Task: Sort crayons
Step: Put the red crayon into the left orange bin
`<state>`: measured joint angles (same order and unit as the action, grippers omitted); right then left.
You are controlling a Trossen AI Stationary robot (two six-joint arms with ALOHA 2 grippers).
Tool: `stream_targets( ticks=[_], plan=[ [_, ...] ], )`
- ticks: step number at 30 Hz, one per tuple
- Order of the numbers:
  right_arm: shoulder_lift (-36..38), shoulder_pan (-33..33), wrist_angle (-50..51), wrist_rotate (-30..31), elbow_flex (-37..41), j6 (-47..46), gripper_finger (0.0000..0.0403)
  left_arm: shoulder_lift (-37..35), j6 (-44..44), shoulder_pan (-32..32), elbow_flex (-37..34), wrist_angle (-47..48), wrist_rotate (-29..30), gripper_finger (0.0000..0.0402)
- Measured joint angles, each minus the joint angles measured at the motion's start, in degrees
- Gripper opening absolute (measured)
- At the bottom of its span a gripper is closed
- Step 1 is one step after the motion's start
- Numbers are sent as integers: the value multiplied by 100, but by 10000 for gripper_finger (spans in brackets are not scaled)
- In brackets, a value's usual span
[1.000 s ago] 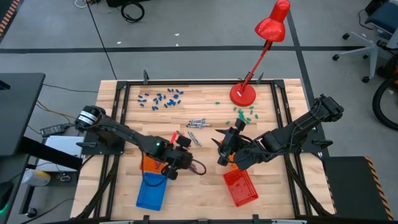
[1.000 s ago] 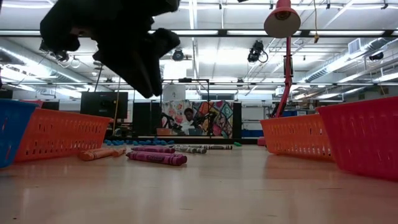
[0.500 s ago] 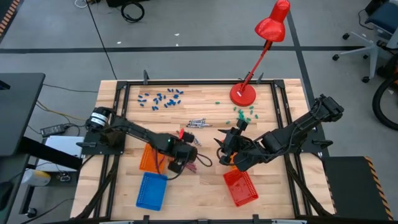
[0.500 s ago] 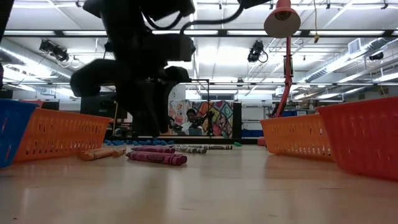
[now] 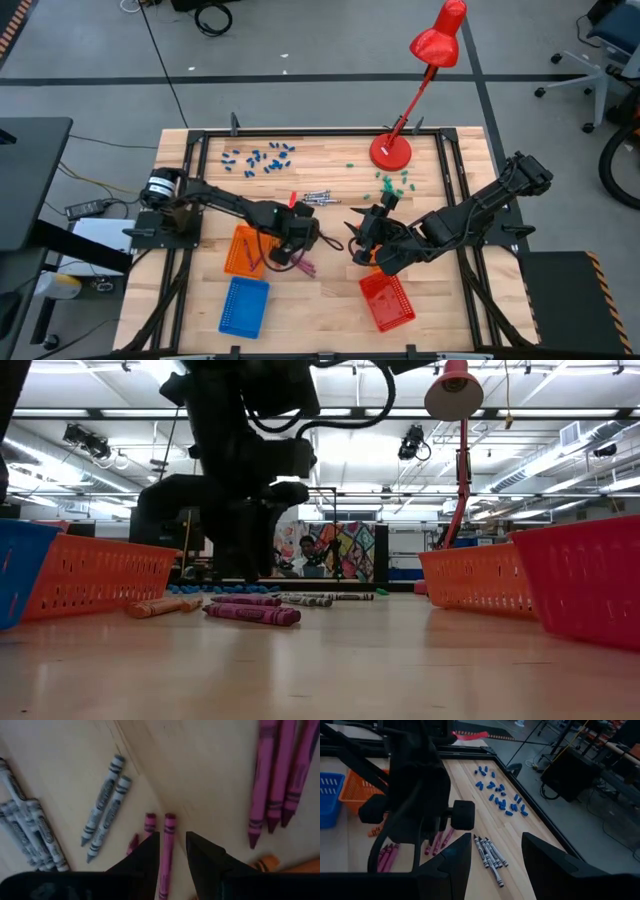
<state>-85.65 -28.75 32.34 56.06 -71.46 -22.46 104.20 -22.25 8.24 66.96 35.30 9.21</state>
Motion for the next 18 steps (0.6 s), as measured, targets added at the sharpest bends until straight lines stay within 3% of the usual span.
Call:
stream_targets(
  ticks=[10,18],
  plan=[
    [0,0,-39,0,0,-7,178,45,6,-6,-556,-313,20,85],
    [0,0,-52,1,0,1,178,13,17,17,-598,-380,31,56]
  ],
)
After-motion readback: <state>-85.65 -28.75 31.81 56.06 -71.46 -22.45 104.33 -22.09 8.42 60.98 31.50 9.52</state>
